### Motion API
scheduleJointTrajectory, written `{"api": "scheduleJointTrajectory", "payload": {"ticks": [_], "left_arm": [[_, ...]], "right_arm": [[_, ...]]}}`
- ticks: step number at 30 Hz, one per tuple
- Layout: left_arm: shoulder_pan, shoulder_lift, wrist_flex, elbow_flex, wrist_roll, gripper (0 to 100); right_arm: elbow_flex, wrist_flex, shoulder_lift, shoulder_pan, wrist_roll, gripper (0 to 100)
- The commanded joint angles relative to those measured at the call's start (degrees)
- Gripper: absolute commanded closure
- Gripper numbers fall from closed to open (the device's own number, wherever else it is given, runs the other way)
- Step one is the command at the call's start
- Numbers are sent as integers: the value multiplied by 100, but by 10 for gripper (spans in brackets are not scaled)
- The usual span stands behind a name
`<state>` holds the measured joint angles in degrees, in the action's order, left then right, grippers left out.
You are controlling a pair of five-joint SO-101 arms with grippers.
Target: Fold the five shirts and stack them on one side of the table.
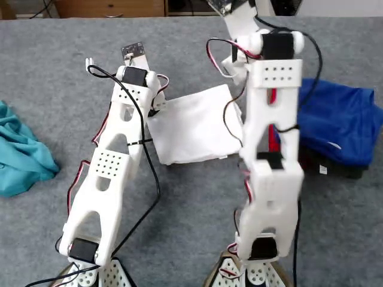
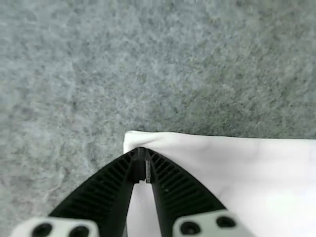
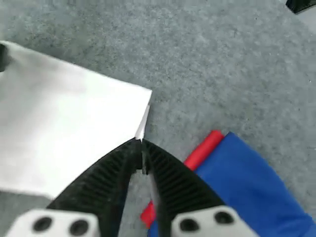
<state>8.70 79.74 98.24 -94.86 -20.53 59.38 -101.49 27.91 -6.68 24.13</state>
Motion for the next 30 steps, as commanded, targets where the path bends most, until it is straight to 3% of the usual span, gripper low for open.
{"api": "scheduleJointTrajectory", "payload": {"ticks": [1,9,16,23,30], "left_arm": [[-290,-92,-44,-105,-26,980],[-299,-110,-44,-105,-26,980],[-325,-110,-35,-97,-26,980],[-316,-119,26,-97,-26,980],[-334,-127,26,-97,-26,980]], "right_arm": [[-2580,-44,-2105,31,0,993],[-7037,1037,-4734,31,-9,992],[-9182,2769,-5464,22,-79,974],[-9156,3508,-4875,-365,-2593,705],[-7987,3525,-3090,-558,-4149,691]]}}
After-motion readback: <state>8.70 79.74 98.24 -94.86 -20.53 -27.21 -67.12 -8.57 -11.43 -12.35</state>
